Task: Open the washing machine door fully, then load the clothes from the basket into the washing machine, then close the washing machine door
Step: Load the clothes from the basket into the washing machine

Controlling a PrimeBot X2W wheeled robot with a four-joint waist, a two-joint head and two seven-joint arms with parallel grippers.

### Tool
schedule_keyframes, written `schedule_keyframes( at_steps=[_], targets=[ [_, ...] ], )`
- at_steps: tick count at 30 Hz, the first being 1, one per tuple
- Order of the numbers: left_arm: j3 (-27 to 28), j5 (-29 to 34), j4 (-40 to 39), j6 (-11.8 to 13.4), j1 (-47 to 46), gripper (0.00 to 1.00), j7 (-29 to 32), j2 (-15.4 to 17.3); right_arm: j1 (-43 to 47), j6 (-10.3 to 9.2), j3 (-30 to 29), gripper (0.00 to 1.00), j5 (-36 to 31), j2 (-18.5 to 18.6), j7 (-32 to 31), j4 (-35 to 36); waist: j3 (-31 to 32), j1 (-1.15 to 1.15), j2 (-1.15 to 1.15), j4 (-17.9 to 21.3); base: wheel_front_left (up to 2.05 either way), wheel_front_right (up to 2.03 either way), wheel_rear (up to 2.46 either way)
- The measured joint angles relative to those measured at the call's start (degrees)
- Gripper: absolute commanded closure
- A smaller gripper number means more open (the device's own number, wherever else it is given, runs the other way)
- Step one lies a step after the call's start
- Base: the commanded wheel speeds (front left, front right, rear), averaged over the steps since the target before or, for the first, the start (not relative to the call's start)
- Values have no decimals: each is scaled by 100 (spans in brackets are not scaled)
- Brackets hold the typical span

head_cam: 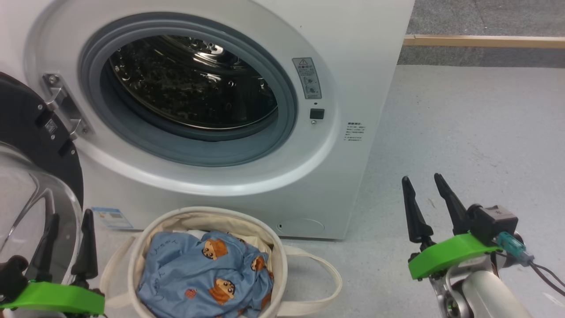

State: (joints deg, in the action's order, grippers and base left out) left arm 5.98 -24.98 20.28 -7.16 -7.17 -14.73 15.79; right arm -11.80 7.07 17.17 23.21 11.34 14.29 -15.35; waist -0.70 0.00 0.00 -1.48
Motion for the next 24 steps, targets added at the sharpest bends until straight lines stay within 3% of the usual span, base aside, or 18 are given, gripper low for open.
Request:
schedule_keyframes(
  at_steps=[9,17,24],
  targets=[
    [-108,-120,89,0,-103,0,0,-60,0,0,0,0,-1,-20,0,-2,-28,0,0,50,0,0,0],
    [-230,-341,469,2,-393,0,0,-349,-1,0,67,0,30,-86,0,20,-163,0,0,101,0,0,0],
    [-535,163,846,109,-721,0,0,-565,-143,0,62,0,51,-83,0,157,-472,1,0,177,0,0,0]
  ],
)
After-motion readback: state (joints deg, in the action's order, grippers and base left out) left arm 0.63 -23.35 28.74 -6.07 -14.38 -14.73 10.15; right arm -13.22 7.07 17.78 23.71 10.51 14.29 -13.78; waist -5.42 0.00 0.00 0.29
